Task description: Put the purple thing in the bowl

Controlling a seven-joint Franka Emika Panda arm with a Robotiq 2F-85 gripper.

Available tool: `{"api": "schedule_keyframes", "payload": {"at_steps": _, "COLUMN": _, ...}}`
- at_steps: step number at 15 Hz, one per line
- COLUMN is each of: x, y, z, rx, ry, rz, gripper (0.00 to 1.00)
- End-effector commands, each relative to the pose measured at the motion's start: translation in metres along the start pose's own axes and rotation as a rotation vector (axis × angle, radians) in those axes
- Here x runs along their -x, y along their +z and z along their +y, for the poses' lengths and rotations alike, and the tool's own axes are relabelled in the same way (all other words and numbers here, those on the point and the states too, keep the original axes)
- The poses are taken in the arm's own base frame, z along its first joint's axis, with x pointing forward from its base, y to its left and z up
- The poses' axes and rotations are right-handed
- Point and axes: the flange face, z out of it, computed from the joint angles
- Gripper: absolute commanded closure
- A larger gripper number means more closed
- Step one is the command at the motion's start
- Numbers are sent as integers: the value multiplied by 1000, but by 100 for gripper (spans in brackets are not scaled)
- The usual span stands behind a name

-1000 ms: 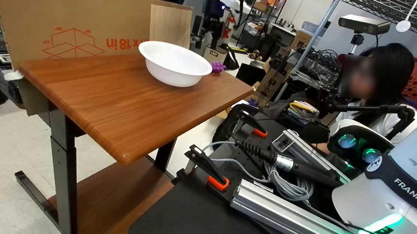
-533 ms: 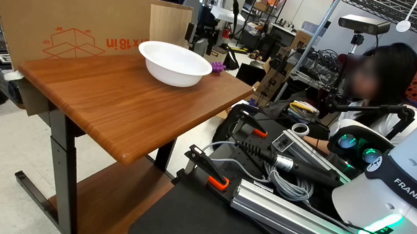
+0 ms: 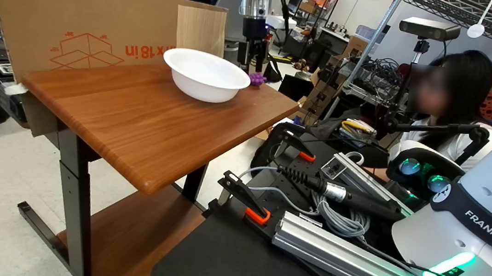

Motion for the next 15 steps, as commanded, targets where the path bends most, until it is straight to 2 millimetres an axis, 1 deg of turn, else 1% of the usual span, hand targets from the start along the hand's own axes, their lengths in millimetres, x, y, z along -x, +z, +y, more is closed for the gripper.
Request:
{"api": "schedule_keyframes", "payload": {"at_steps": 1, "x": 9, "y": 6, "z": 4, "rx": 22, "ry": -116, "rz": -93, "gripper": 0}}
{"api": "schedule_keyframes", "payload": {"at_steps": 2, "x": 10, "y": 10, "z": 5, "rx": 13, "ry": -132, "rz": -114, "gripper": 0}}
{"api": "schedule_keyframes", "payload": {"at_steps": 3, "x": 10, "y": 14, "z": 5, "rx": 4, "ry": -147, "rz": -138, "gripper": 25}}
{"api": "schedule_keyframes", "payload": {"at_steps": 4, "x": 10, "y": 18, "z": 5, "rx": -9, "ry": -152, "rz": -162, "gripper": 26}}
{"api": "schedule_keyframes", "payload": {"at_steps": 6, "x": 9, "y": 26, "z": 2, "rx": -26, "ry": -163, "rz": -203, "gripper": 42}}
{"api": "schedule_keyframes", "payload": {"at_steps": 8, "x": 9, "y": 29, "z": 2, "rx": -33, "ry": -159, "rz": -227, "gripper": 58}}
{"api": "schedule_keyframes", "payload": {"at_steps": 11, "x": 9, "y": 30, "z": 2, "rx": -49, "ry": -153, "rz": -244, "gripper": 82}}
{"api": "schedule_keyframes", "payload": {"at_steps": 12, "x": 9, "y": 29, "z": 2, "rx": -48, "ry": -151, "rz": -244, "gripper": 88}}
{"api": "schedule_keyframes", "payload": {"at_steps": 13, "x": 9, "y": 27, "z": 2, "rx": -50, "ry": -151, "rz": -245, "gripper": 97}}
{"api": "schedule_keyframes", "payload": {"at_steps": 14, "x": 9, "y": 25, "z": 3, "rx": -50, "ry": -149, "rz": -240, "gripper": 100}}
{"api": "schedule_keyframes", "payload": {"at_steps": 15, "x": 10, "y": 22, "z": 3, "rx": -46, "ry": -150, "rz": -235, "gripper": 100}}
